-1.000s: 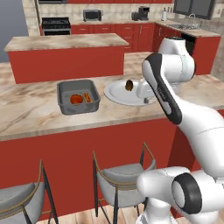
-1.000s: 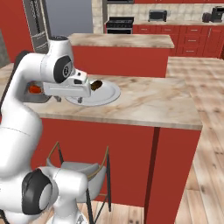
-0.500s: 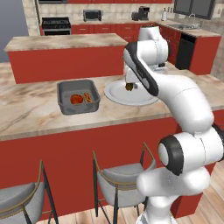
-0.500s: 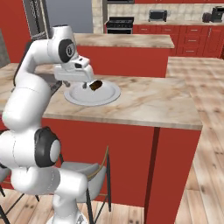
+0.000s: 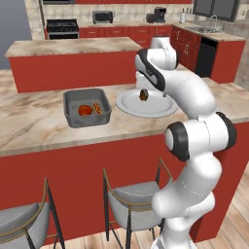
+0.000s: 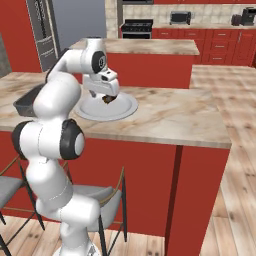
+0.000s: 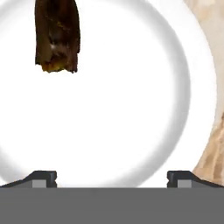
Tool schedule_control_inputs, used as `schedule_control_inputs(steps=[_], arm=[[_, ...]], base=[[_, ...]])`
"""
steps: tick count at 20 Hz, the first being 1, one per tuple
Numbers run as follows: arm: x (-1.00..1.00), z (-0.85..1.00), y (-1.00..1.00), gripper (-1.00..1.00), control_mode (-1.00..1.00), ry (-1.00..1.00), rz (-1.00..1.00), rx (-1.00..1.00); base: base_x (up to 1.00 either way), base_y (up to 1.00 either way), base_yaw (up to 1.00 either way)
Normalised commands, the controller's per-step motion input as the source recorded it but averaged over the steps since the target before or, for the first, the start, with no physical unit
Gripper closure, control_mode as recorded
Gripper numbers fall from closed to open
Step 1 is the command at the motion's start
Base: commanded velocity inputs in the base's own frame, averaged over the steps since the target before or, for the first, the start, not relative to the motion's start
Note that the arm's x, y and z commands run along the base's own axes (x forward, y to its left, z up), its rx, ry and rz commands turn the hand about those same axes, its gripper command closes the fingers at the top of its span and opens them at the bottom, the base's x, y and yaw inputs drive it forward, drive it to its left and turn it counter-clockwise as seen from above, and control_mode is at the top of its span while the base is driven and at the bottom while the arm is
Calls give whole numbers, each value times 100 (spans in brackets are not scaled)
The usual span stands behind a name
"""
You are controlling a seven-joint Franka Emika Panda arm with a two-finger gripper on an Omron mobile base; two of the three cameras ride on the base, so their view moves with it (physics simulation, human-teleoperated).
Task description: Place one cooked food and one vegetable from the large plate to each tupperware container.
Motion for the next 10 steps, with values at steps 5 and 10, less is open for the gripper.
schedule_control_inputs(steps=[5, 10], arm=[[62, -5, -6, -100, -100, -2, -11, 5], [50, 9, 0, -100, -100, 9, -1, -2]], base=[[0, 0, 0], [0, 0, 0]])
